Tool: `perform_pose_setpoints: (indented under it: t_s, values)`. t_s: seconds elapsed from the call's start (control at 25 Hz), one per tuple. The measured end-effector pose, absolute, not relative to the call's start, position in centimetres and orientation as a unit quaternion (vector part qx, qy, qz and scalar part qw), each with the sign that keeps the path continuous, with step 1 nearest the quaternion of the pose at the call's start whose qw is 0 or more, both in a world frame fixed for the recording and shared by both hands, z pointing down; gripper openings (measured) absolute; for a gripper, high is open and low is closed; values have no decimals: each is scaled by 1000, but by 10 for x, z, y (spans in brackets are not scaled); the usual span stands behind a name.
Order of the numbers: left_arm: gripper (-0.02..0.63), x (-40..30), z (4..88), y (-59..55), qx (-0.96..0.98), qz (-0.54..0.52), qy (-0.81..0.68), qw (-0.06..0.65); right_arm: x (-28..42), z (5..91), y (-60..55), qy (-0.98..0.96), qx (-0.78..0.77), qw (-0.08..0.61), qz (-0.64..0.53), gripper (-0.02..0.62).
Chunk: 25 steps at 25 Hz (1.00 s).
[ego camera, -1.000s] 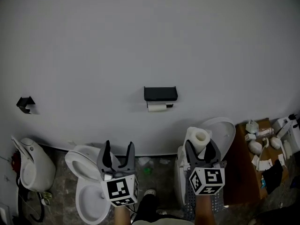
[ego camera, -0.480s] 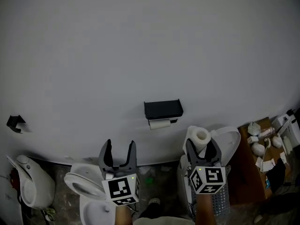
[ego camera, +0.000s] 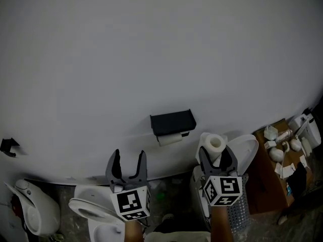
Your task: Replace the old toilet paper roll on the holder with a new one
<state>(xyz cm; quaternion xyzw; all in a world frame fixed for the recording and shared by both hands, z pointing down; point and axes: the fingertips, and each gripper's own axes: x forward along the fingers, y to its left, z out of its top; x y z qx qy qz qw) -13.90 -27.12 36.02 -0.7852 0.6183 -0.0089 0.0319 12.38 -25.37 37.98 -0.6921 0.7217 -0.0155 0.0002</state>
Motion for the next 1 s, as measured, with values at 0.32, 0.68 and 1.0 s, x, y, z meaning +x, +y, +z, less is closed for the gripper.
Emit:
perform_pose_setpoints:
  t_s: [0.32,0.68,1.0]
  values:
    - [291,-131,364,-291,-782,-18,622,24,135,379,-274,725,-689,-9,-16,293]
    - [293,-96,369,-303,-787,-64,611,62,157,384,-289,725,-688,-19,-21,293]
    - [292,-42,389,-305,-790,-200,545,197,180,388,-295,720,-693,-19,-27,293]
